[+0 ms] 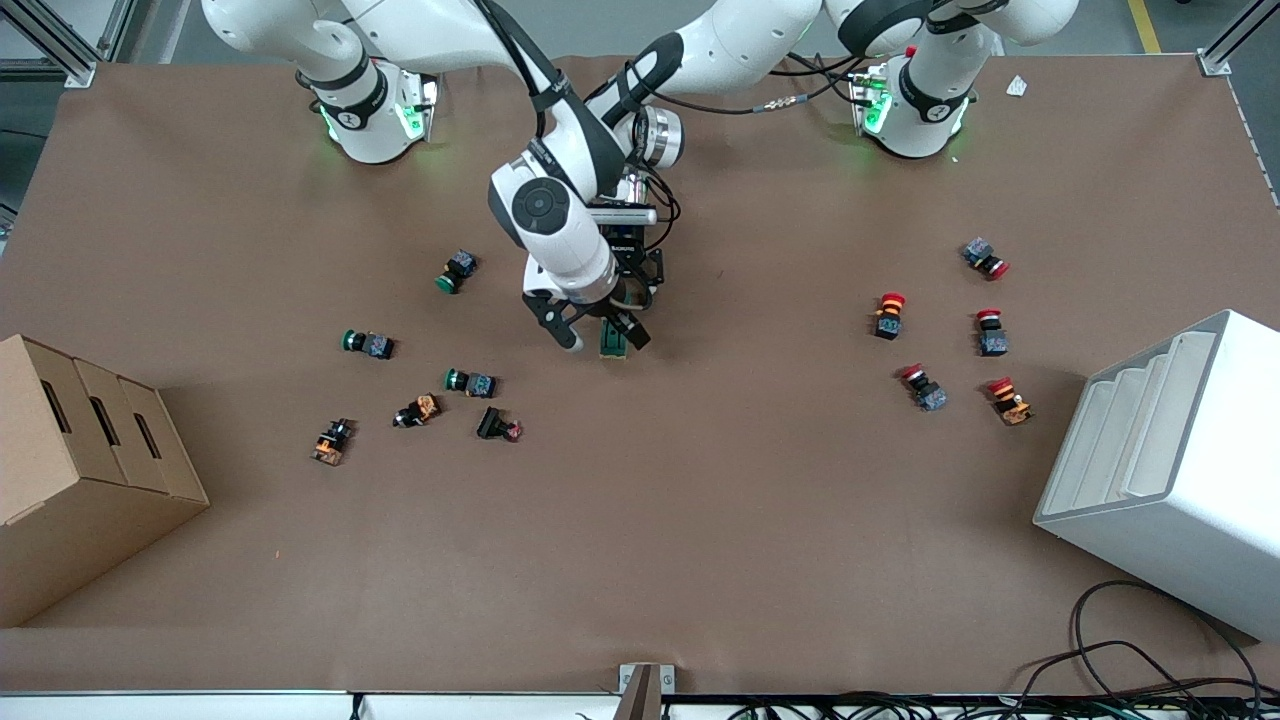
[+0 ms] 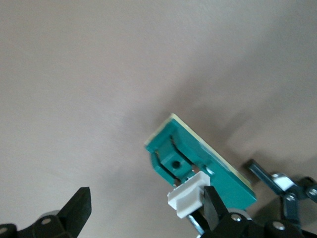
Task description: Close load switch with both arms
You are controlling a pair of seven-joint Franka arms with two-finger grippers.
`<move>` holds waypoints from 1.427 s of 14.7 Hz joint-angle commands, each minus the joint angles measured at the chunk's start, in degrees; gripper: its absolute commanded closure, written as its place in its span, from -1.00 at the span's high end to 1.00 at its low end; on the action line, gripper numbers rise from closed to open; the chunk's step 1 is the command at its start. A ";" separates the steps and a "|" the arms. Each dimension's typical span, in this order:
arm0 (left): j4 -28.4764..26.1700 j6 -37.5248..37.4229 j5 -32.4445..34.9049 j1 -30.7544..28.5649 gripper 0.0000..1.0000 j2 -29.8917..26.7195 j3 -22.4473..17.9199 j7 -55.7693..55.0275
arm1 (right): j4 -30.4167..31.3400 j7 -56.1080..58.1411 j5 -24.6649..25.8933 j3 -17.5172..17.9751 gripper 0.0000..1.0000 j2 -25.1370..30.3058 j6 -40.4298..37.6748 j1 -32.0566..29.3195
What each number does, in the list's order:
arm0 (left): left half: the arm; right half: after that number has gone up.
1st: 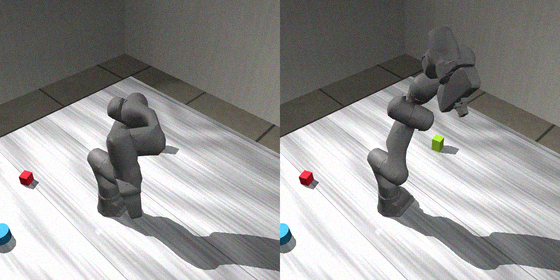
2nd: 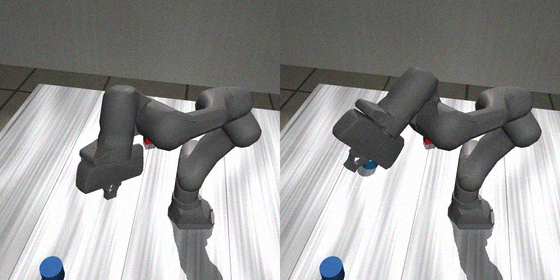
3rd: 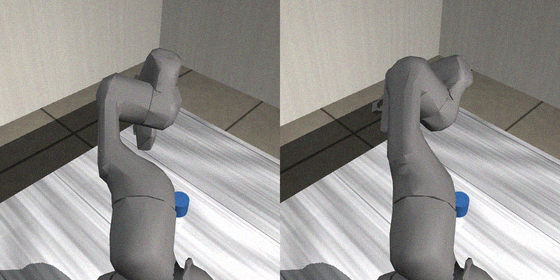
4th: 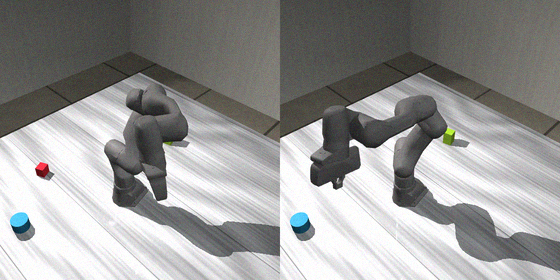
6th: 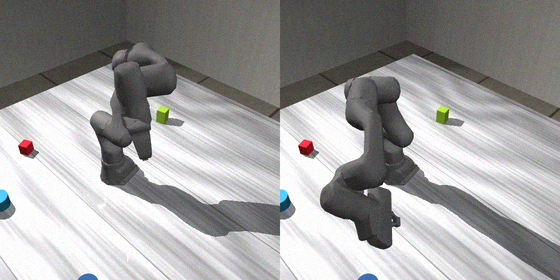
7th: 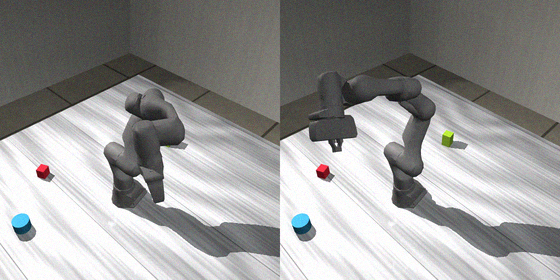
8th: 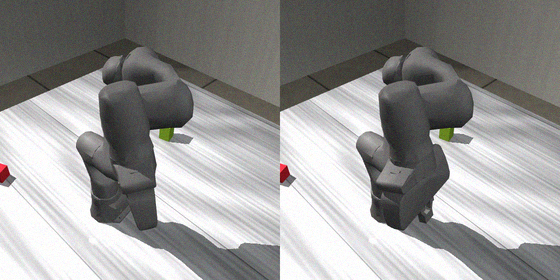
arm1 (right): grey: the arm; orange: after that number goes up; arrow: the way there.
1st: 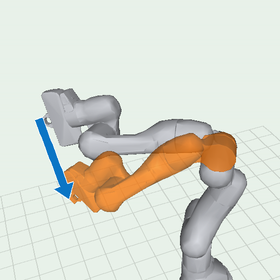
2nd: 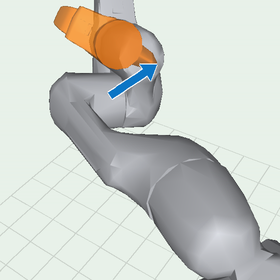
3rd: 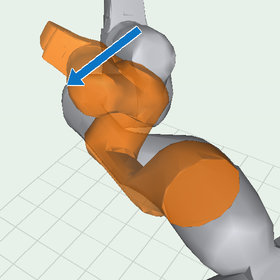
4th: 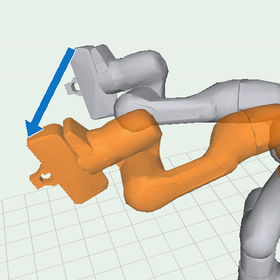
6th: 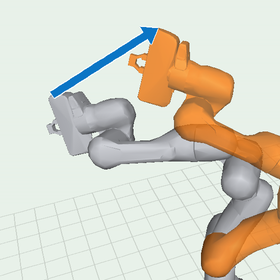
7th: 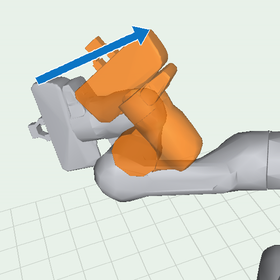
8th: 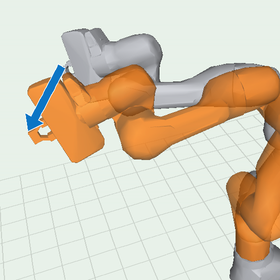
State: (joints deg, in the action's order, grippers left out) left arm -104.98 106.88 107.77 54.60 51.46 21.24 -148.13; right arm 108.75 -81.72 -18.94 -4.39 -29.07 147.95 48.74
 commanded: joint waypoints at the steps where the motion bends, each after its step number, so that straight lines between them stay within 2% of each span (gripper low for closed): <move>1: 1.35 3.25 -0.54 0.24 0.99 4.62 0.21 -0.58 | -1.53 0.42 -0.30 0.44 1.00 -1.16 0.49 -0.84; 10: 1.44 3.25 -0.72 -0.02 0.99 4.18 0.30 -0.49 | -8.55 0.60 -0.13 0.35 1.00 -7.66 0.41 -2.51; 21: 1.53 3.25 -1.24 0.15 0.99 4.44 0.30 -0.14 | -10.05 2.62 0.40 0.26 1.00 -10.30 0.58 -3.74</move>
State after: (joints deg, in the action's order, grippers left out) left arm -104.96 106.87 107.77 54.60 51.47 21.24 -148.15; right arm 100.02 -80.63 -18.90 -4.49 -38.16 148.13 46.10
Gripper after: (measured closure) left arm 0.004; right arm 0.000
